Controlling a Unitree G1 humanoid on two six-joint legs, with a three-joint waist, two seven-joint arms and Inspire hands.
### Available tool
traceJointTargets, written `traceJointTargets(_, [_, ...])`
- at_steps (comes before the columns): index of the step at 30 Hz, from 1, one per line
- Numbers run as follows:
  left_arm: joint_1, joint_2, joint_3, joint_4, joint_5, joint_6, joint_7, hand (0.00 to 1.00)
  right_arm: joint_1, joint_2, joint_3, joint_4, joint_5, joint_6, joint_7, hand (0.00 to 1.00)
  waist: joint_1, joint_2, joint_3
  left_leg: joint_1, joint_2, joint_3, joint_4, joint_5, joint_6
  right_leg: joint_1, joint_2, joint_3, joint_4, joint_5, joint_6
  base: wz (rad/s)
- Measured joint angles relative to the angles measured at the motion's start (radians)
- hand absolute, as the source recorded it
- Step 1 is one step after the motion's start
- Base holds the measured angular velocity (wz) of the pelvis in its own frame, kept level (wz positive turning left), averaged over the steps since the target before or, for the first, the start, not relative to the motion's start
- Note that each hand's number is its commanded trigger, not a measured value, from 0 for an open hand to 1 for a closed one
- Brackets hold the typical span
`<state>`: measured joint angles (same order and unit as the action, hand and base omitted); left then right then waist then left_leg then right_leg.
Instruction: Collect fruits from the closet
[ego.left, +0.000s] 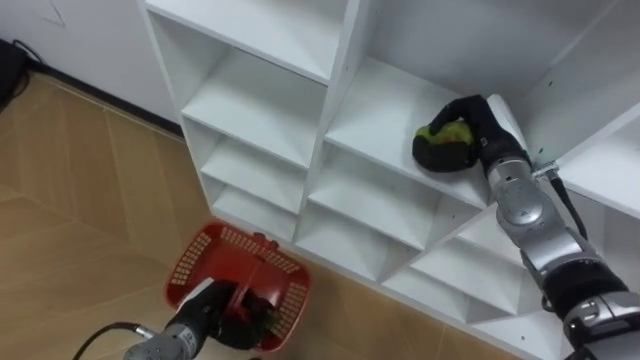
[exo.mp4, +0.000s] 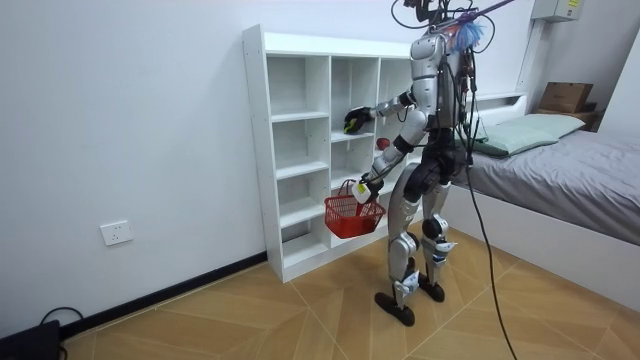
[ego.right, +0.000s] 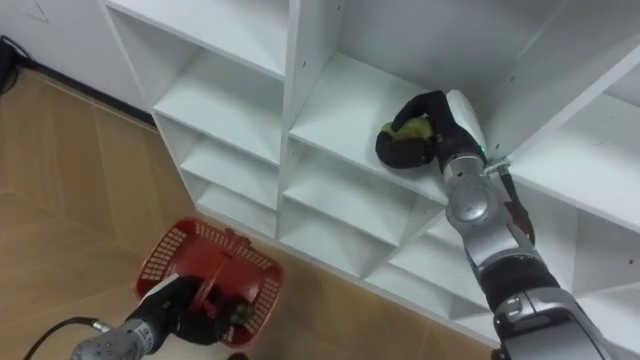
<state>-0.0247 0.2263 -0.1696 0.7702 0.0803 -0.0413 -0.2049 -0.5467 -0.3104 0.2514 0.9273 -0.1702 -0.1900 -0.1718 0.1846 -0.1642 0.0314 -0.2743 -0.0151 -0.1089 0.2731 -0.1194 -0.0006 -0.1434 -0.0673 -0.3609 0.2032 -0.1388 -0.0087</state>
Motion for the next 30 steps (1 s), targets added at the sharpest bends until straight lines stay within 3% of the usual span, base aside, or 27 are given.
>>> traceJointTargets(12, [-0.006, 0.006, -0.021, 0.000, -0.010, -0.003, 0.029, 1.00, 0.037, 0.001, 0.004, -0.097, 0.007, 0.006, 0.003, 1.00, -0.011, 0.005, -0.0010, -0.009, 0.002, 0.009, -0.004, 0.000, 0.000, -0.015, 0.001, 0.002, -0.002, 0.000, 0.000, -0.01])
traceJointTargets(19, [-0.004, -0.015, -0.020, 0.006, -0.011, -0.013, 0.038, 1.00, 0.142, 0.012, -0.002, -0.254, 0.001, 0.006, 0.036, 1.00, -0.020, 0.025, -0.0055, 0.011, 0.004, 0.022, -0.022, 0.000, 0.000, -0.010, 0.000, 0.013, 0.000, 0.000, 0.000, -0.05])
traceJointTargets(24, [-0.004, -0.032, -0.021, 0.006, -0.010, -0.016, 0.054, 1.00, 0.252, 0.028, 0.003, -0.386, 0.011, 0.002, 0.054, 1.00, -0.020, 0.037, -0.0133, 0.019, 0.008, 0.044, -0.033, -0.001, 0.001, -0.017, 0.001, 0.039, 0.001, 0.000, 0.001, -0.11])
traceJointTargets(30, [-0.003, -0.043, -0.021, 0.006, -0.011, -0.036, 0.068, 1.00, 0.311, 0.060, 0.012, -0.466, 0.007, -0.004, 0.099, 1.00, -0.043, 0.051, -0.0247, 0.027, 0.014, 0.067, -0.041, -0.001, 0.001, -0.021, 0.005, 0.061, 0.001, 0.001, 0.000, -0.12])
